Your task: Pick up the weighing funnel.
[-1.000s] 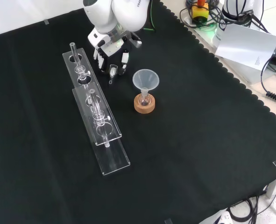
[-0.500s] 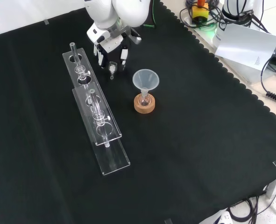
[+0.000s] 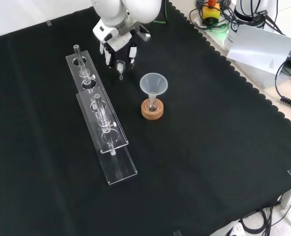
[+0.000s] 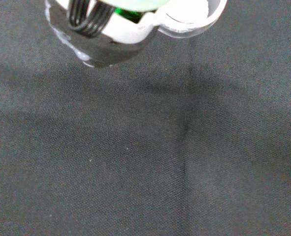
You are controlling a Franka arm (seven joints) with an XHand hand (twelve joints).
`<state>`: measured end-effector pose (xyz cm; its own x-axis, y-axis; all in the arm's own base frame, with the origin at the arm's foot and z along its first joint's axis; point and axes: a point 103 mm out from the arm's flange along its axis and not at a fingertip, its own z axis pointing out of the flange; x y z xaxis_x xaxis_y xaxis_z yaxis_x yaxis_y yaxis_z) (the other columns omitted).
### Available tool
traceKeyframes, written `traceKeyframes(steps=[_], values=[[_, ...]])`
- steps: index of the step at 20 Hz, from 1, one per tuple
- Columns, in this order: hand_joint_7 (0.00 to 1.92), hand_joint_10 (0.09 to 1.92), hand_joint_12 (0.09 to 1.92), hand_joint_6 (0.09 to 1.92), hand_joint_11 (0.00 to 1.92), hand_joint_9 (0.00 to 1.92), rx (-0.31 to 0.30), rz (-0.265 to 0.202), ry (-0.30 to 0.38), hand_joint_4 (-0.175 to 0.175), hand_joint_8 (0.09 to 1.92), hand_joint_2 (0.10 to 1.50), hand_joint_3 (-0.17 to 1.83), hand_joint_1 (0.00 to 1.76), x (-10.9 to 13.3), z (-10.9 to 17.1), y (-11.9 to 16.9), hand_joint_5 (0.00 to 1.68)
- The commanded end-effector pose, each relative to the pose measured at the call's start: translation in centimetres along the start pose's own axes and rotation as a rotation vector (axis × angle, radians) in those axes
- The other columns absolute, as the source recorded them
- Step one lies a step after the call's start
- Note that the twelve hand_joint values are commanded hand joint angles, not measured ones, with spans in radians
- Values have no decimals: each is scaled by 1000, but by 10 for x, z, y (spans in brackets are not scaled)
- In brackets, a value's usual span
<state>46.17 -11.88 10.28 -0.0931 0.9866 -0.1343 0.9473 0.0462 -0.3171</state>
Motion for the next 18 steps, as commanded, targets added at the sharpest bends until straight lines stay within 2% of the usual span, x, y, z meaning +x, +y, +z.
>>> traceKeyframes(steps=[1,5,6,7,8,9,12,18], values=[[1289,223,955,809,1009,1350,13,-7,-74,66,547,807,418,1261,9,-12,-20,1158],[1290,222,955,808,1009,1350,20,-5,-105,66,548,806,418,1261,14,-18,-36,1158],[1257,217,952,785,1010,1352,20,-4,-109,-21,601,840,360,1270,15,-20,-39,1156],[1227,207,949,766,1010,1355,22,-3,-114,-91,648,883,284,1277,15,-22,-43,1153],[1208,200,947,755,1010,1358,23,-2,-119,-133,678,913,231,1281,16,-25,-47,1150],[1198,196,946,748,1010,1359,28,0,-122,-155,693,930,201,1282,18,-27,-50,1149],[1189,190,945,742,1010,1362,40,4,-131,-174,706,947,169,1284,22,-35,-61,1148],[1190,186,945,738,1010,1364,54,12,-141,-175,704,953,155,1284,30,-49,-78,1149]])
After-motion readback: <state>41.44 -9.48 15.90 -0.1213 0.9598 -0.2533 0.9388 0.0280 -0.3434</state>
